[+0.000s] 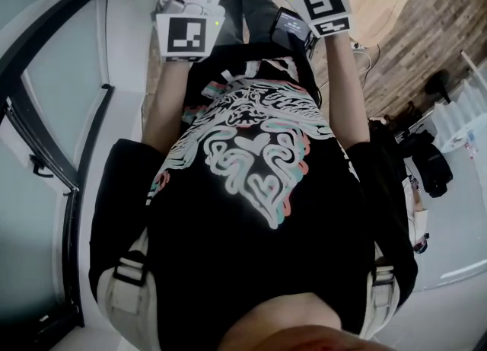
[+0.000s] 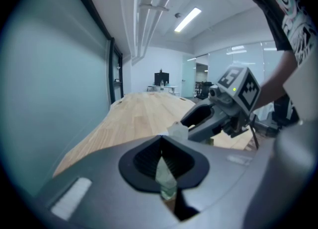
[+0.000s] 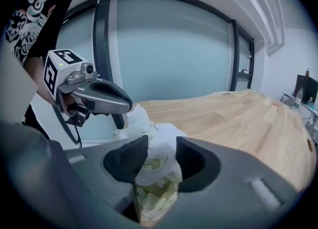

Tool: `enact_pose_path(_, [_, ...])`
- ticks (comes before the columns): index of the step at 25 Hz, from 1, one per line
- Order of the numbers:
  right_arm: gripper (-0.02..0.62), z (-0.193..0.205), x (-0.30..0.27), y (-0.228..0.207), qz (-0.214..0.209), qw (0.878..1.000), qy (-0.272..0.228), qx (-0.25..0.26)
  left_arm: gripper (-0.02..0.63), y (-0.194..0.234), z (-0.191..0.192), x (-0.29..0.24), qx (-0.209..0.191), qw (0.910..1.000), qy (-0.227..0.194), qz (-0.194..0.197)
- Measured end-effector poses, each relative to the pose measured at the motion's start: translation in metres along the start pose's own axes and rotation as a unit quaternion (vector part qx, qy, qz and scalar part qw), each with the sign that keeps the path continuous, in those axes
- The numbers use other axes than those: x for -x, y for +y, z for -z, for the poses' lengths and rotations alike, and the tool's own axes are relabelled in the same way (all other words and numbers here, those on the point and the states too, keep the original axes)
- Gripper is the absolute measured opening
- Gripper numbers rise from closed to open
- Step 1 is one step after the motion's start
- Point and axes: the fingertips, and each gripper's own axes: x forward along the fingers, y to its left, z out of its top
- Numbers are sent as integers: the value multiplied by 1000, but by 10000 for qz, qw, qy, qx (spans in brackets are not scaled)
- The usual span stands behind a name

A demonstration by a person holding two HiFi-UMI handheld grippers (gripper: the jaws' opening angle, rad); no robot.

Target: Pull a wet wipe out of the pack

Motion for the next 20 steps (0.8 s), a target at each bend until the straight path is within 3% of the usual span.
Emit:
enact_pose_path(9, [173,1,-6,3,-60,10000,65,46,-11,2,1,-5,98,9999,-48,30])
enact_pose_path(13, [166,2,-7,3,-58,9999,95,19,-11,7,-11,-5,543,9984,-92,-97])
enact_pose_path(20, [158,0,-6,5,134,9998,47,172,-11,9,-12,-7,524,9986,-88,-75])
